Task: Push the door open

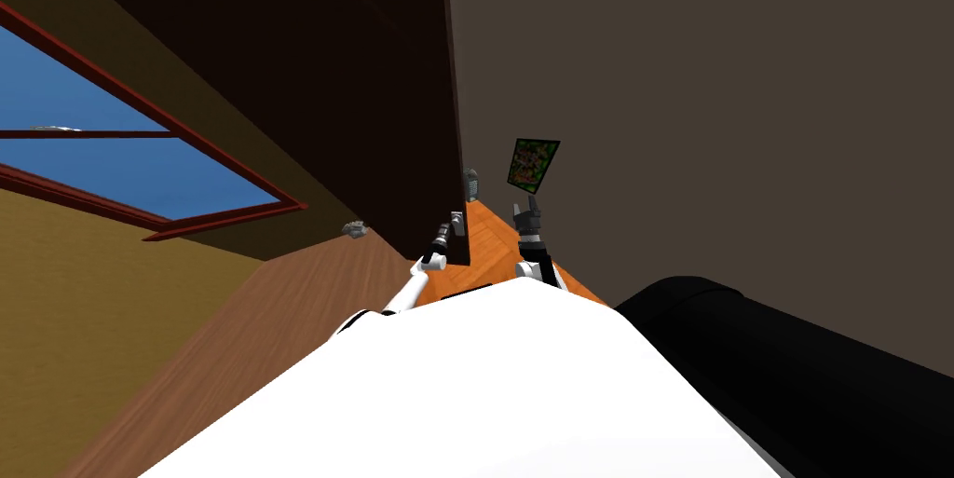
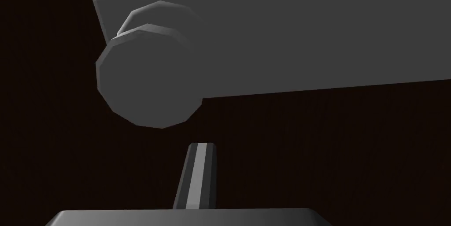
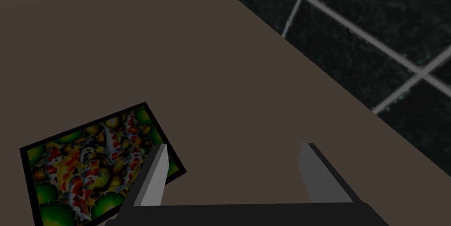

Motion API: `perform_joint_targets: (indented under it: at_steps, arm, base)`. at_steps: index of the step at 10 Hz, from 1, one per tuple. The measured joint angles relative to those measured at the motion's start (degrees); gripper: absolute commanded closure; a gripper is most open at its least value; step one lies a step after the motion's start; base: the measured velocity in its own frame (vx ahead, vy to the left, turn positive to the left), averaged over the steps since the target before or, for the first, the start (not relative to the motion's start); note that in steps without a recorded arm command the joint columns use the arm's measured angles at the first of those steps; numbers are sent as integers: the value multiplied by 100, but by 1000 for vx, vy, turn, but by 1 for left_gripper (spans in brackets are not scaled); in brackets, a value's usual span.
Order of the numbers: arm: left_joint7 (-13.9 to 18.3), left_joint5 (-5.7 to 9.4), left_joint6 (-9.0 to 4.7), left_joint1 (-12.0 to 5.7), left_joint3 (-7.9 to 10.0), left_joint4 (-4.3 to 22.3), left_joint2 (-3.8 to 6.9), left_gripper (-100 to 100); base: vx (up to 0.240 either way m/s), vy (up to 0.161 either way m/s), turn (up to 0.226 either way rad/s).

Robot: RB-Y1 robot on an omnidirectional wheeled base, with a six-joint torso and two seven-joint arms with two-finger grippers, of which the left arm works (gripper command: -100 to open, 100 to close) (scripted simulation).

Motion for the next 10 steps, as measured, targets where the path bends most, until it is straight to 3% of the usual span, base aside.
perform_joint_targets:
  at_steps: [3,4,6,7,8,9,10]
  arm:
    - [-20,-23,13,47,-150,-55,-86,-100]
    - [-19,-36,-91,-29,-208,150,-228,-100]
    - [-60,-42,-10,78,-221,-62,-255,-100]
    - [-78,-49,52,139,-254,-179,-324,-100]
    - [-106,-61,22,124,-280,-109,-482,-100]
    - [-114,-62,8,121,-283,-96,-500,-100]
    - [-106,-62,19,119,-275,-107,-385,-100]
  base:
    - [-210,100,61]
    - [-159,27,15]
    - [-53,1,31]
    - [-80,32,97]
    - [-22,9,19]
    - [89,-42,-33]
    - [182,-85,-20]
